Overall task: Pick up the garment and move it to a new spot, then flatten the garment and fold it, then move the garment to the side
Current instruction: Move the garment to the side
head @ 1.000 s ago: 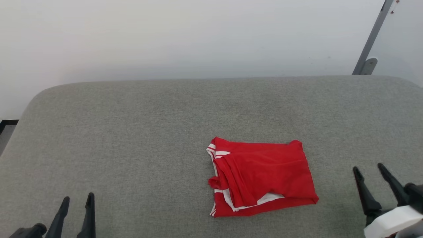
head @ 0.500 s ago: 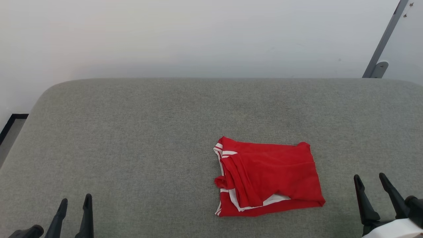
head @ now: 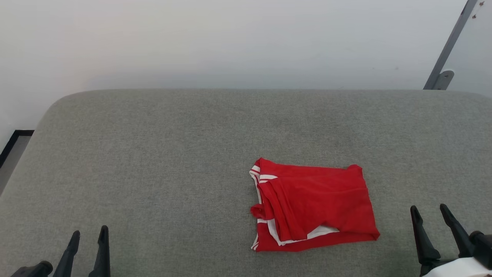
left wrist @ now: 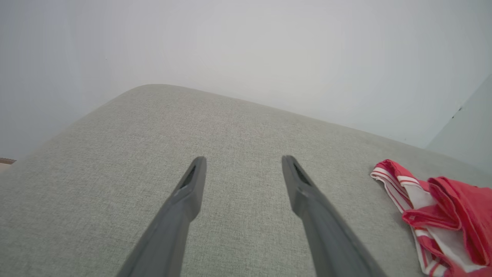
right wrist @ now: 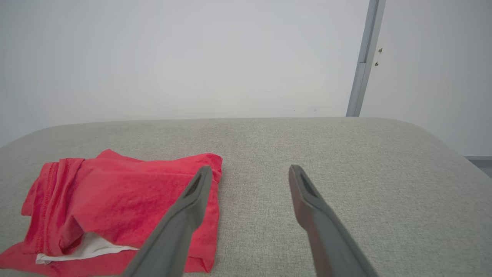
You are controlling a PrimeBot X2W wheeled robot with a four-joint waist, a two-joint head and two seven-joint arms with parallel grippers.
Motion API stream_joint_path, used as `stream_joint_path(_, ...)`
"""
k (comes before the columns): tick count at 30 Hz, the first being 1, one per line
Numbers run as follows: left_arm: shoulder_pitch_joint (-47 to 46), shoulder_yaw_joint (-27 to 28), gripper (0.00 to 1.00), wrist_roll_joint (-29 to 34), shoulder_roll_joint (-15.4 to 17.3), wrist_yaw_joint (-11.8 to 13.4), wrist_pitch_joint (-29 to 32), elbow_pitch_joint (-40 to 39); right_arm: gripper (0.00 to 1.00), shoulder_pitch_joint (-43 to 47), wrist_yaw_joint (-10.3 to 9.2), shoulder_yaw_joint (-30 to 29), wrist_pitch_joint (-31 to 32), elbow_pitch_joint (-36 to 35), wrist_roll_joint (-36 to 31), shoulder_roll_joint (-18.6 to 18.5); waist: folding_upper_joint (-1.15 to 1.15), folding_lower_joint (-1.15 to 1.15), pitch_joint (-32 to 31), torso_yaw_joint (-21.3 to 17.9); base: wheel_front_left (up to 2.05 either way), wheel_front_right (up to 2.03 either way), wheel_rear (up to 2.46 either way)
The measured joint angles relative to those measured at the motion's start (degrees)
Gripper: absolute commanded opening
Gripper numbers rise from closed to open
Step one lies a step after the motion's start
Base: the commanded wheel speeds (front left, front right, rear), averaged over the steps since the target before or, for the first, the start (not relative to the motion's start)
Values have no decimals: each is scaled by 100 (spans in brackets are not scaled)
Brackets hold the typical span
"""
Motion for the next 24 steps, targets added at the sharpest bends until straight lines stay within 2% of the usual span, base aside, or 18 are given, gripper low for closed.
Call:
stream_joint_path(7, -53, -51, 100, 172, 37, 0, 0, 56, 100, -14, 0, 40, 0, -8, -9, 5, 0, 0, 38, 90, 0, 0, 0)
stream_joint_path(12, -149, -63, 100, 358, 55, 0, 0, 99, 100, -108, 0, 274, 0, 111, 5, -100, 0, 0, 47, 221, 0, 0, 0)
stream_joint_path(18, -202, -133, 100, 452, 21, 0, 0, 120, 100, -435, 0, 826, 49, 458, 268, -468, 0, 0, 69, 415, 0, 0, 0)
stream_joint_path(24, -317, -245, 100, 458, -15, 0, 0, 99, 100, -1048, 0, 1436, 826, 673, 832, -994, 0, 0, 184, 587, 0, 0, 0)
